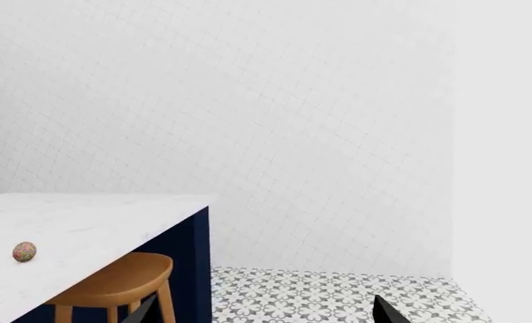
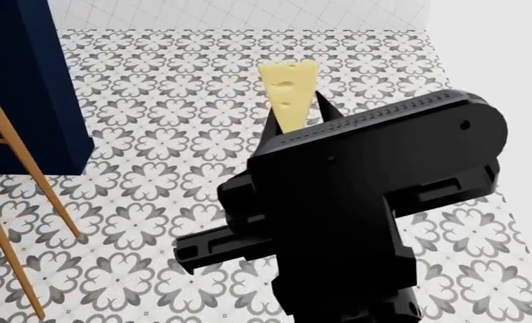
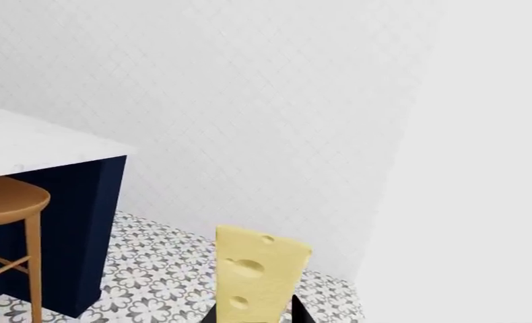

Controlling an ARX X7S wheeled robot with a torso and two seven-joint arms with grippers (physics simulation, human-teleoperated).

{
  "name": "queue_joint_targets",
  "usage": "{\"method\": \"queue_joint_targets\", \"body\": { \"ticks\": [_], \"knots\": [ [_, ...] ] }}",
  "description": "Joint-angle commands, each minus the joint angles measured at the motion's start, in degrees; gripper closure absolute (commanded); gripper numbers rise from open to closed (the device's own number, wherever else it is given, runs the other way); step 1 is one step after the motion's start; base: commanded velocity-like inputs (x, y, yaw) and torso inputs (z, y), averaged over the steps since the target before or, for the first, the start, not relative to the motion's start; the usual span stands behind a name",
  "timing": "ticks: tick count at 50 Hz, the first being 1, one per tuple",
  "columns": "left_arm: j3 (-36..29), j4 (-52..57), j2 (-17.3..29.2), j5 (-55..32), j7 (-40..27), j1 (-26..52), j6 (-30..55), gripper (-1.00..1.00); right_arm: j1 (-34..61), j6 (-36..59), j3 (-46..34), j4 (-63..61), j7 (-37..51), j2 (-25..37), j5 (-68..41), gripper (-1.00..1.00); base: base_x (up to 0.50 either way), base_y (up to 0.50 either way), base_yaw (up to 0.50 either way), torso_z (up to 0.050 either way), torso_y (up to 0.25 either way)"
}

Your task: Pick up the wedge of cheese and place it on the slice of bread to prepare a simple cheese on bread dish.

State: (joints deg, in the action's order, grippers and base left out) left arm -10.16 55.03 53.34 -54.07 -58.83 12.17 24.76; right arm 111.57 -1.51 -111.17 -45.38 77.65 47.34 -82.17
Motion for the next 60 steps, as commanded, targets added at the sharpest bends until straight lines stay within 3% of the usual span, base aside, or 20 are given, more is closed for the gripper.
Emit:
{"method": "queue_joint_targets", "body": {
  "ticks": [1, 60],
  "knots": [
    [0.0, 0.0, 0.2, 0.0, -0.1, -0.1, -0.2, -1.0, 1.9, 4.3, -0.4, -0.1, 1.3, -1.1, -1.4, 1.0, 0.0, 0.0, 0.0, 0.0, 0.0],
    [-0.8, 0.0, 0.8, -0.3, -0.5, 0.4, -1.1, -1.0, 1.9, 7.1, 1.5, 2.0, -2.3, -4.2, -4.5, 1.0, 0.0, 0.0, 0.47, 0.0, 0.0]
  ]
}}
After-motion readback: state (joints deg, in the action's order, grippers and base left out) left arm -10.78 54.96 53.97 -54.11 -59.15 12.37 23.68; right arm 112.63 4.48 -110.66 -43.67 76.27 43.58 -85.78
